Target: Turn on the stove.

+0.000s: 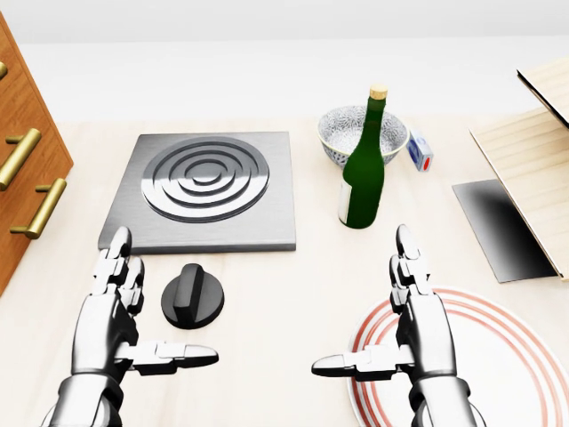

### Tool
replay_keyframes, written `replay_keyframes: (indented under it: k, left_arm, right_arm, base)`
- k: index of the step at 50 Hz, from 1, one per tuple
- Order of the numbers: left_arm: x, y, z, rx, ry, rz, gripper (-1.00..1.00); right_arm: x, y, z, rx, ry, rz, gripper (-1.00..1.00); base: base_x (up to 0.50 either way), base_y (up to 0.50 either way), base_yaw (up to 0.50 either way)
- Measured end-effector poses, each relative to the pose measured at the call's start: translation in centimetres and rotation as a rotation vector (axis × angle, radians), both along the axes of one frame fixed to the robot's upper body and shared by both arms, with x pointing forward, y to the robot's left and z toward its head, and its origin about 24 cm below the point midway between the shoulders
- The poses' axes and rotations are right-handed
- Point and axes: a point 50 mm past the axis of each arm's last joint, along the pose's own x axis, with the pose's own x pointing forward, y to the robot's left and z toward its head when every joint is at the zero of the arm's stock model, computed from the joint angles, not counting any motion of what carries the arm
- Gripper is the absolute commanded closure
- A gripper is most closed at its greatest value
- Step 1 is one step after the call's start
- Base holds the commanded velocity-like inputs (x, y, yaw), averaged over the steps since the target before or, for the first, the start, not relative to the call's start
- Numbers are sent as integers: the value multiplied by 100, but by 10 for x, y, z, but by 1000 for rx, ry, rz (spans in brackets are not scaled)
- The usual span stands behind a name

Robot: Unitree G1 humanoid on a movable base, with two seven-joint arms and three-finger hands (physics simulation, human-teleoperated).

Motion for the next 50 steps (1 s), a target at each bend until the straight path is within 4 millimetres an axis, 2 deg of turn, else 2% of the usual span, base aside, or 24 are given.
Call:
replay_keyframes:
  k: [16,28,50]
  left_arm:
    - [14,-6,-21,7,66,-17,-100]
    - [12,-15,-48,17,189,-46,-100]
    - [0,-31,-50,75,182,-64,-100]
  right_arm:
    - [1,-2,1,6,4,0,-100]
    - [1,-2,1,9,5,1,-100]
    - [2,-2,0,11,8,5,-100]
  base:
    - [0,0,0]
    - [0,0,0]
    - [0,0,0]
